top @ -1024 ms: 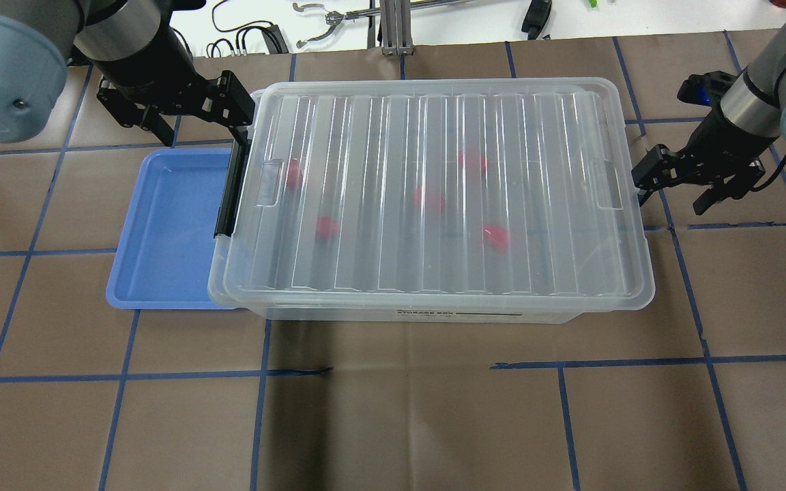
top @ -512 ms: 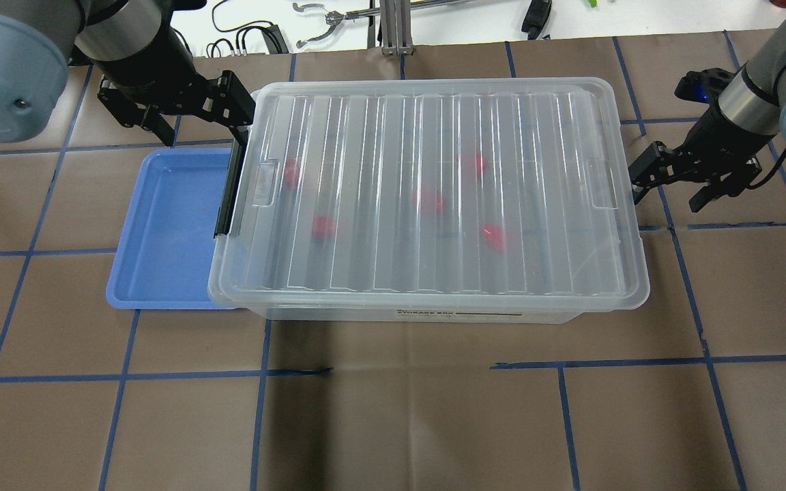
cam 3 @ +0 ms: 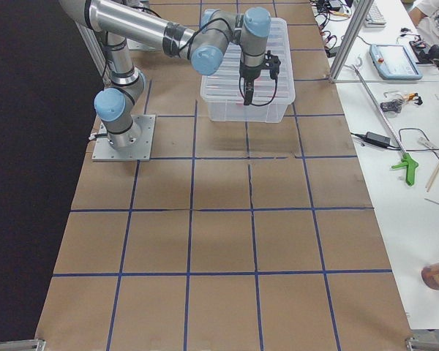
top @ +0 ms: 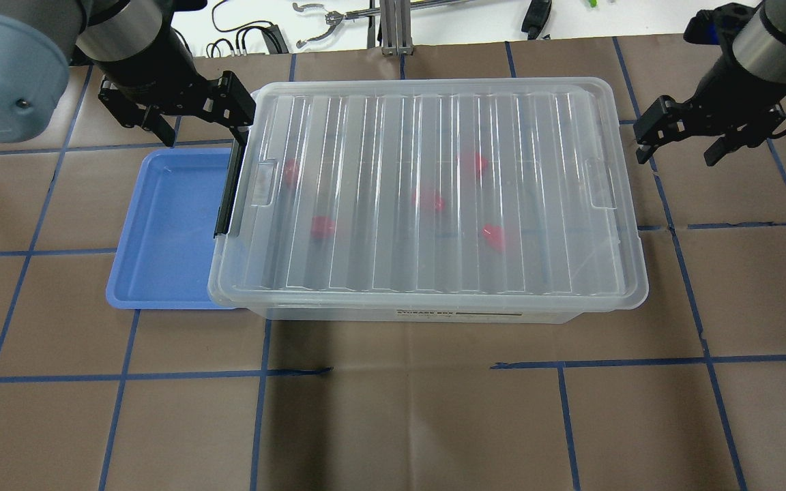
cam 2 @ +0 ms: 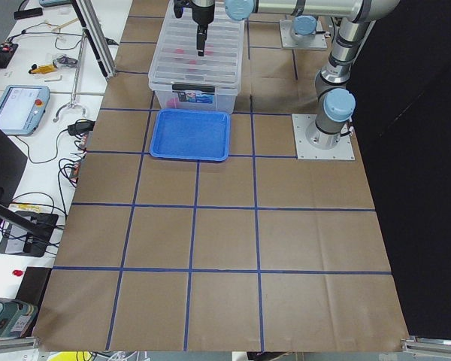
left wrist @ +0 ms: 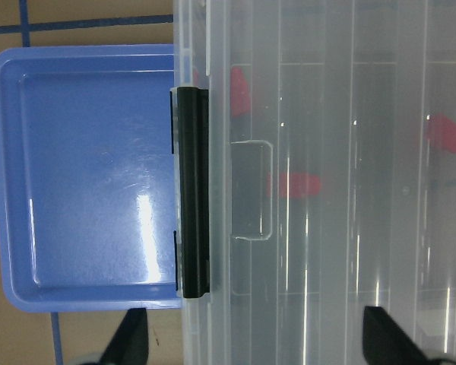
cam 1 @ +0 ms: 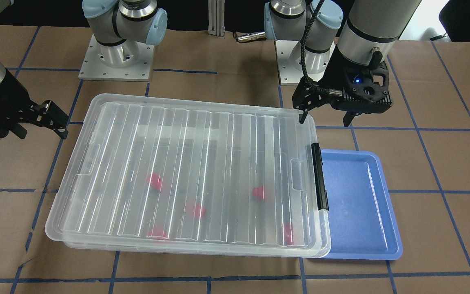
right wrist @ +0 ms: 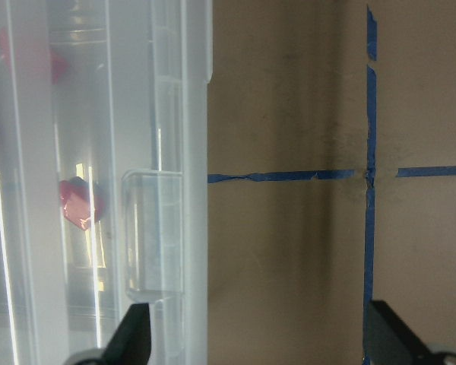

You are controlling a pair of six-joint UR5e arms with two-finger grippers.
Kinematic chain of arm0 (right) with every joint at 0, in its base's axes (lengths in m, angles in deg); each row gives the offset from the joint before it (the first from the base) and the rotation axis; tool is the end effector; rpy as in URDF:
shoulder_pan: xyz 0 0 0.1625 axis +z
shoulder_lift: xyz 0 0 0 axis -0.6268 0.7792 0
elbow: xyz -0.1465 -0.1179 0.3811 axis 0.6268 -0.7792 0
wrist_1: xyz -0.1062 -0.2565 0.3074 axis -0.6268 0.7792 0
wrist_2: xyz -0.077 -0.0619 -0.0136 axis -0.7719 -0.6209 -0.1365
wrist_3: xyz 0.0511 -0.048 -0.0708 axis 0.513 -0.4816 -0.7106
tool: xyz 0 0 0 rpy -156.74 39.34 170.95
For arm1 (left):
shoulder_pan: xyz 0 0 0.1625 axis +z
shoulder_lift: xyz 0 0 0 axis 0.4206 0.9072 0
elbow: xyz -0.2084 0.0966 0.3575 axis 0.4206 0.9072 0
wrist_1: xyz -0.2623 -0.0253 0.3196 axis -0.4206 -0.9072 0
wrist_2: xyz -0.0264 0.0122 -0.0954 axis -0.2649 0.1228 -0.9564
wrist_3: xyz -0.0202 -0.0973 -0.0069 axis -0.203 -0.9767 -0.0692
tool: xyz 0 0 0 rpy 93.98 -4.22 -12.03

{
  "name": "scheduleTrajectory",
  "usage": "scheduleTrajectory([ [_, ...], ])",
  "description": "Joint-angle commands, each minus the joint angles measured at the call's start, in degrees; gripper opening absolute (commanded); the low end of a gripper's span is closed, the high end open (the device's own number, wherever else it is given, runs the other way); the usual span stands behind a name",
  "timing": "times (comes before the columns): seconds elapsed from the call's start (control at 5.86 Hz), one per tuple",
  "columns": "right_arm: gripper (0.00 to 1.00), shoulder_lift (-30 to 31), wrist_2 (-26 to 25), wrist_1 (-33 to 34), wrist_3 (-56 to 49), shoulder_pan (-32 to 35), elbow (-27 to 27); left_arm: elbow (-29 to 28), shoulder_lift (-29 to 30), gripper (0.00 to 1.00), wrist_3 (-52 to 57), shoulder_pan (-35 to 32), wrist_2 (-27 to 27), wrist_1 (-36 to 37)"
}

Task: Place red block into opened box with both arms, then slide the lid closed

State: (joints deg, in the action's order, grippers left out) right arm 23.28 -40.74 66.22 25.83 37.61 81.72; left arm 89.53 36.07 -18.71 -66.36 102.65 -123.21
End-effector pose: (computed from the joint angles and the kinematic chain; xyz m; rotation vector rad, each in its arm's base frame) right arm 0.0154 -0.5296 0.4407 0.0672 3.0820 -0.0180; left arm -0.1464 -0.5208 0.4935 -0.0902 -3.1201 0.1151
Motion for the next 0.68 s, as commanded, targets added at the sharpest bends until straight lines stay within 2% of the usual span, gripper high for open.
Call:
scheduleTrajectory([
  [0.0, 1.0, 0.9, -1.0, -7.9, 7.6, 6.0, -7.2, 0.0, 0.0, 0.98, 0.1, 0.0, 0.0, 0.0],
  [0.17, 1.0, 0.5, -0.8, -13.2, 14.4, 10.7, -12.0, 0.0, 0.0, 0.98, 0.0, 0.0, 0.0, 0.0],
  [0.51, 1.0, 0.0, -1.0, -13.3, 21.4, 16.2, -12.6, 0.0, 0.0, 0.98, 0.1, 0.0, 0.0, 0.0],
])
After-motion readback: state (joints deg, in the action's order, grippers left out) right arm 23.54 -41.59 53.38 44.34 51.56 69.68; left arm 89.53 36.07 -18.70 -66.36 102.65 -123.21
